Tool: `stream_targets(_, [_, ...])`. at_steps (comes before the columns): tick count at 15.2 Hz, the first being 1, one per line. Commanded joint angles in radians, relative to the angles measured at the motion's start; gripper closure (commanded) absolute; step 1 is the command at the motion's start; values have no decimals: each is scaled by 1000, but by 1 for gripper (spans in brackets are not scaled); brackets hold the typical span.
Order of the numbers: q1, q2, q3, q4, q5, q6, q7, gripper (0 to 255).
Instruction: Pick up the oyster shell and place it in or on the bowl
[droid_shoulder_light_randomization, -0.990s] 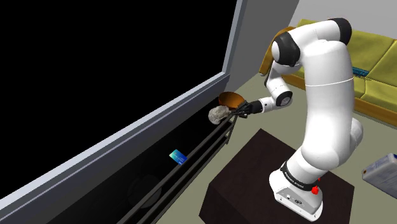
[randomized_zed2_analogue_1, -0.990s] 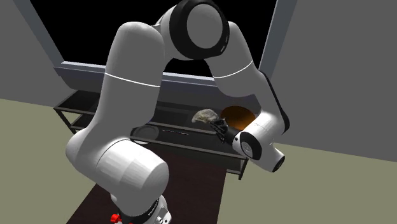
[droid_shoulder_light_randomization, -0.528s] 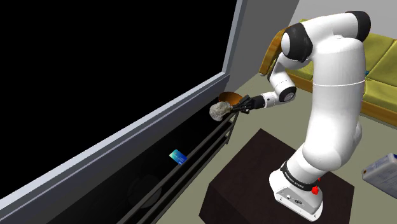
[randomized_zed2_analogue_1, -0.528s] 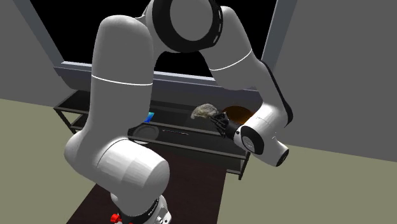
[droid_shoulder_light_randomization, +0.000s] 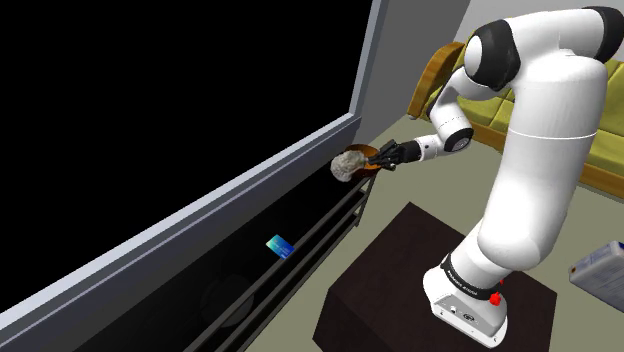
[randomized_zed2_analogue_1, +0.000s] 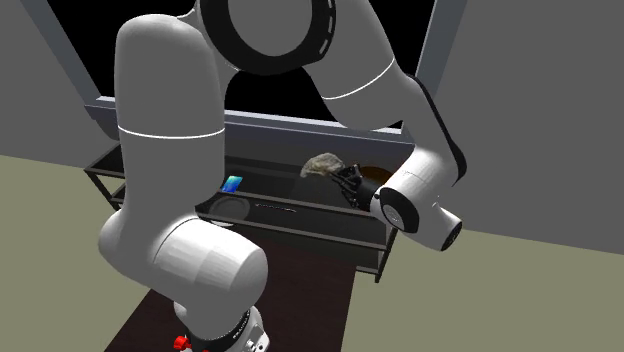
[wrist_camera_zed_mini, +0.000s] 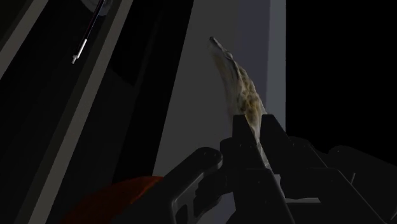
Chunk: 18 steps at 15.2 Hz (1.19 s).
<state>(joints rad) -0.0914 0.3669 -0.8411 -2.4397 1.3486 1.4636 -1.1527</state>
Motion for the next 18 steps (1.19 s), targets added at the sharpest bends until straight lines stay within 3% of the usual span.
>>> stream_targets(1, [12, -38, -15, -8, -17, 12, 24, 255])
stream_targets(2, [13, -42, -17, -8, -19, 13, 27, 255])
stream_targets(4, [-35, 26, -10, 71, -19, -46, 34, 255])
stream_targets(14, [-311, 344, 59, 532, 25, -282, 126, 255])
stream_targets(18, [-326, 388, 79, 544, 40, -276, 98, 255])
